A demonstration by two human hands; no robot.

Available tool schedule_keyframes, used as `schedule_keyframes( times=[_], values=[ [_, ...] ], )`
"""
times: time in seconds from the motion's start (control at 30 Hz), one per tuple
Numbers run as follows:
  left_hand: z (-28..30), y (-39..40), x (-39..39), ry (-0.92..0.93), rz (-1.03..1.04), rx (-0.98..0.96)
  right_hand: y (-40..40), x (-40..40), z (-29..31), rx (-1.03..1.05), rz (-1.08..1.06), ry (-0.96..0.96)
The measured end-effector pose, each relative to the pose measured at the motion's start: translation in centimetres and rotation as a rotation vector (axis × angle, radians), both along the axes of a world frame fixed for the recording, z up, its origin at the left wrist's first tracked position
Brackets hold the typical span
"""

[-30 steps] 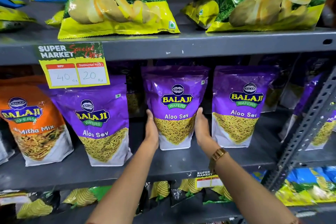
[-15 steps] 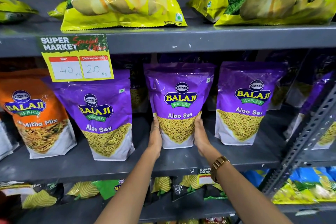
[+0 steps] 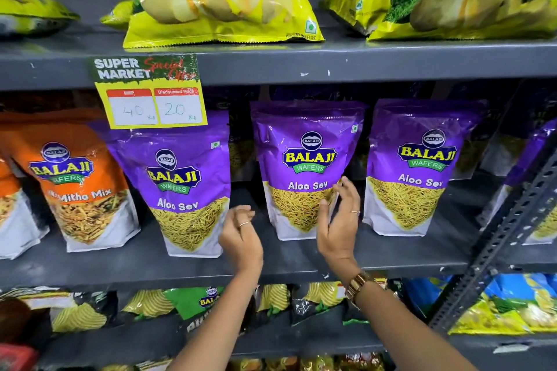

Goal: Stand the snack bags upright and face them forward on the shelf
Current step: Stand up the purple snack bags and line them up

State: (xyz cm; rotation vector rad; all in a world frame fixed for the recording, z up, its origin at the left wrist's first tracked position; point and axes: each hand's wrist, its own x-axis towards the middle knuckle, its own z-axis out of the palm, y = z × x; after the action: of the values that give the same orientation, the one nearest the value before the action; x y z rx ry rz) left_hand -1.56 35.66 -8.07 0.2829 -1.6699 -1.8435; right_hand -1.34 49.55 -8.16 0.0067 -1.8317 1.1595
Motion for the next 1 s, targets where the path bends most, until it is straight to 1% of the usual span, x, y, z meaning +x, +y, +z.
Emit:
schedule_keyframes(
  times=[0.07, 0.13, 0.2, 0.27, 0.33, 0.43, 0.53, 0.63, 0.73, 0.83, 1.0],
  values=[
    [0.5, -1.9, 0.7, 0.035, 0.075, -0.035, -1.5, -0.1, 0.1, 0.106, 0.059, 0.029],
    [0.7, -3.9, 0.8, 0.050, 0.136, -0.034, -3.2, -0.2, 0.6, 0.132, 0.161, -0.017],
    [0.5, -6.3, 0.6, 0.048, 0.185, -0.001, -5.2, -0.3, 1.0, 0.134, 0.263, -0.075],
    [0.6, -8.5, 0.6, 0.046, 0.224, -0.018, -7.0, -0.3, 1.3, 0.126, 0.319, -0.126],
    [1.1, -10.3, 0.8, 0.042, 0.242, -0.035, -8.7, -0.5, 1.3, 0.083, 0.338, -0.167],
    [1.8, -12.3, 0.5, -0.014, 0.268, -0.060, -10.9, -0.6, 1.0, 0.063, 0.362, -0.255],
    [1.7, -14.6, -0.7, -0.127, 0.186, -0.043, -12.9, -0.9, 0.3, 0.045, 0.424, -0.394],
    [1.0, -16.1, -1.6, -0.261, -0.024, -0.117, -14.5, -1.3, -0.4, 0.036, 0.513, -0.508],
    [0.6, -16.1, -1.9, -0.293, -0.195, -0.111, -15.5, -1.5, -0.9, 0.022, 0.596, -0.628],
    [0.5, -15.6, -2.2, -0.281, -0.206, -0.109, -15.6, -1.7, -0.9, -0.046, 0.638, -0.703],
    [1.1, -14.6, -2.8, -0.259, -0.232, -0.116, -15.2, -2.4, 0.1, -0.139, 0.637, -0.734]
  ],
)
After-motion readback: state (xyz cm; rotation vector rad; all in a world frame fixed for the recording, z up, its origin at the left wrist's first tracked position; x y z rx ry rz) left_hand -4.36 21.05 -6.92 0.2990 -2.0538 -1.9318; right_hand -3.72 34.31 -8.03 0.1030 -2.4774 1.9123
